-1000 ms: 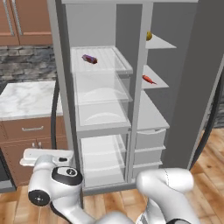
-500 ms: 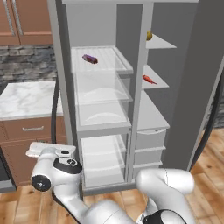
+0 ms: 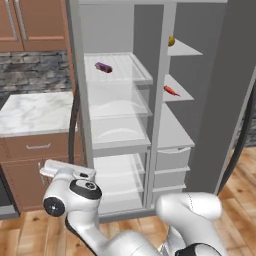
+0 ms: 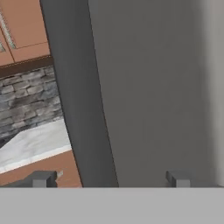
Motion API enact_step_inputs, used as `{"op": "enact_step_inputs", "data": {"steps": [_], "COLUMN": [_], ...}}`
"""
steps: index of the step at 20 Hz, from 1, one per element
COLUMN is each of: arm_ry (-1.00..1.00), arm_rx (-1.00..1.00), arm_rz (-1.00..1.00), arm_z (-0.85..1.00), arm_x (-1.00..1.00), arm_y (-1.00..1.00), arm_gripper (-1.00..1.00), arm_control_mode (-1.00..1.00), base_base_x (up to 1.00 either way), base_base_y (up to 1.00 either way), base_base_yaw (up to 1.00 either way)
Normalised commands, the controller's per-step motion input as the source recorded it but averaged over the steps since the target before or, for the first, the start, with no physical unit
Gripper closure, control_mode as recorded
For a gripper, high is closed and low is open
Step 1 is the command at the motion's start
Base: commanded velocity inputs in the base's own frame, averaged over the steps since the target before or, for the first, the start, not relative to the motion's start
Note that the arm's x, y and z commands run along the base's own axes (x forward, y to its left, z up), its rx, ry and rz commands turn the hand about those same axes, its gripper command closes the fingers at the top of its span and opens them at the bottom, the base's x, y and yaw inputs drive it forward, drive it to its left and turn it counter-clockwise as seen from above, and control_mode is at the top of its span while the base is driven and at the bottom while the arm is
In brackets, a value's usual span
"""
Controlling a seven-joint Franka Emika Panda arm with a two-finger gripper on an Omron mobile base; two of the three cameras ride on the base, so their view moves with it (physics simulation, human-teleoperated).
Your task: There's a fish in the fridge that needs to be moved to the freezer for freezing. Pick up the fish from the fridge, place it on any shelf in the freezer, and close the fridge and freezer doors when done.
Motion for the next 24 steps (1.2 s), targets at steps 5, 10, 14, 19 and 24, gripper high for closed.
{"op": "enact_step_inputs", "data": {"steps": [5, 10, 14, 19, 24], "arm_ry": [0.00, 0.00, 0.00, 0.00, 0.06], "arm_rx": [0.18, 0.19, 0.20, 0.17, 0.04], "arm_rz": [-0.01, 0.00, 0.00, -0.07, -0.29], "arm_z": [0.00, 0.00, 0.00, 0.00, 0.00], "arm_x": [0.50, 0.52, 0.56, 0.66, 0.36], "arm_y": [-1.00, -1.00, -1.00, -1.00, -1.00], "arm_gripper": [-1.00, -1.00, -1.00, -1.00, -1.00], "arm_control_mode": [-1.00, -1.00, -1.00, -1.00, -1.00], "base_base_x": [0.00, 0.00, 0.00, 0.00, 0.00], "base_base_y": [0.00, 0.00, 0.00, 0.00, 0.00], "base_base_yaw": [0.00, 0.00, 0.00, 0.00, 0.00]}}
